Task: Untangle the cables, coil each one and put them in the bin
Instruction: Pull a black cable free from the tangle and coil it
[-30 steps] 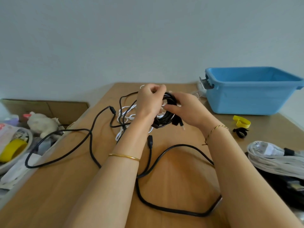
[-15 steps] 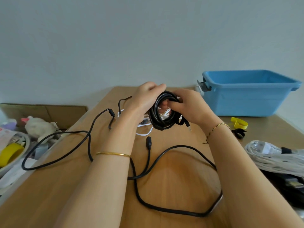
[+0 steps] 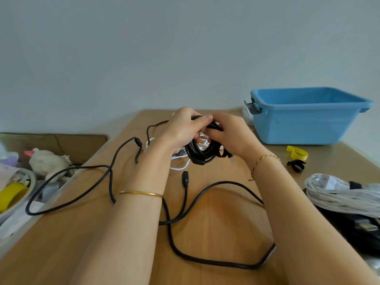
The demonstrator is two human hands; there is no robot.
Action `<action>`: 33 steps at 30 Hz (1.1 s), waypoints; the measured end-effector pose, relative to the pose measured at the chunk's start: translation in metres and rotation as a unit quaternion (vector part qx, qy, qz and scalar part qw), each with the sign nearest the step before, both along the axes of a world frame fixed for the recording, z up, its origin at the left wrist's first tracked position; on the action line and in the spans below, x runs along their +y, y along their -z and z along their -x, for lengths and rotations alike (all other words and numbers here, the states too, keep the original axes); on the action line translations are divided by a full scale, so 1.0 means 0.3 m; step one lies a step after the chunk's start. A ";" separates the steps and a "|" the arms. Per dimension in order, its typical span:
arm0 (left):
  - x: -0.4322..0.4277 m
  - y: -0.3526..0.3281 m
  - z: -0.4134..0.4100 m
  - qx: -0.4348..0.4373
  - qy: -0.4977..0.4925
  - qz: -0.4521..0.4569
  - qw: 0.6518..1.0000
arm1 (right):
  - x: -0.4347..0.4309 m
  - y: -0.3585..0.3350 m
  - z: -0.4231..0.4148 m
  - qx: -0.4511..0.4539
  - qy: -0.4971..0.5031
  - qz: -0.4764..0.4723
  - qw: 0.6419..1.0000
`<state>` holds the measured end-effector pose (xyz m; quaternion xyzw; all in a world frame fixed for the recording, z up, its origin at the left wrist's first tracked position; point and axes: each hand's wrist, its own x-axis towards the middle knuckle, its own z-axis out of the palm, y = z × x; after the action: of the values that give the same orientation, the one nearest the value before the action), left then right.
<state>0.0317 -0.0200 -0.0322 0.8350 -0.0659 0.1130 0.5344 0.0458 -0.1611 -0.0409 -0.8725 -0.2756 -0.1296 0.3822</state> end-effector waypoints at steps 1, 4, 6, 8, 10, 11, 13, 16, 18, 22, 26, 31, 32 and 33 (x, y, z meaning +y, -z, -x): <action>0.000 0.008 -0.005 -0.004 -0.012 0.004 1.000 | -0.005 -0.003 0.002 0.015 -0.003 -0.003 1.000; 0.031 0.035 -0.024 -0.008 -0.050 0.028 0.998 | -0.037 -0.023 0.004 0.058 0.029 -0.045 0.997; 0.054 0.051 -0.033 -0.013 -0.073 0.017 0.997 | -0.058 -0.041 -0.004 0.034 0.083 -0.055 0.994; 0.062 0.061 -0.034 -0.017 -0.088 0.019 0.996 | -0.065 -0.056 -0.006 0.010 0.112 -0.049 0.992; 0.057 0.063 -0.032 -0.021 -0.093 0.019 0.995 | -0.056 -0.062 0.000 0.020 0.103 -0.061 0.993; 0.053 0.061 -0.030 -0.025 -0.095 0.015 0.995 | -0.050 -0.067 0.007 0.041 0.093 -0.084 0.991; 0.048 0.054 -0.025 -0.032 -0.099 0.007 0.995 | -0.040 -0.082 0.026 0.101 0.053 -0.159 0.981; 0.051 0.045 -0.023 -0.036 -0.115 -0.006 0.993 | -0.035 -0.099 0.040 0.151 -0.009 -0.221 0.963; 0.050 0.044 -0.021 -0.037 -0.118 -0.007 0.992 | -0.035 -0.104 0.045 0.148 -0.035 -0.215 0.965; 0.049 0.041 -0.016 -0.043 -0.129 -0.007 0.991 | -0.036 -0.121 0.063 0.144 -0.084 -0.207 0.964; 0.044 0.029 -0.009 -0.055 -0.130 -0.016 0.990 | -0.039 -0.125 0.068 0.164 -0.131 -0.192 0.959; 0.041 0.022 -0.005 -0.055 -0.122 -0.017 0.991 | -0.037 -0.128 0.075 0.182 -0.160 -0.196 0.950; 0.041 0.022 -0.005 -0.053 -0.123 -0.017 0.991 | -0.035 -0.129 0.076 0.177 -0.149 -0.194 0.953; 0.041 0.023 -0.005 -0.052 -0.125 -0.016 0.991 | -0.034 -0.128 0.075 0.167 -0.132 -0.190 0.958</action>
<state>0.0332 -0.0076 -0.0389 0.8379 0.0093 0.2210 0.4990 0.0234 -0.1714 -0.0025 -0.7488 -0.2907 0.0197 0.5954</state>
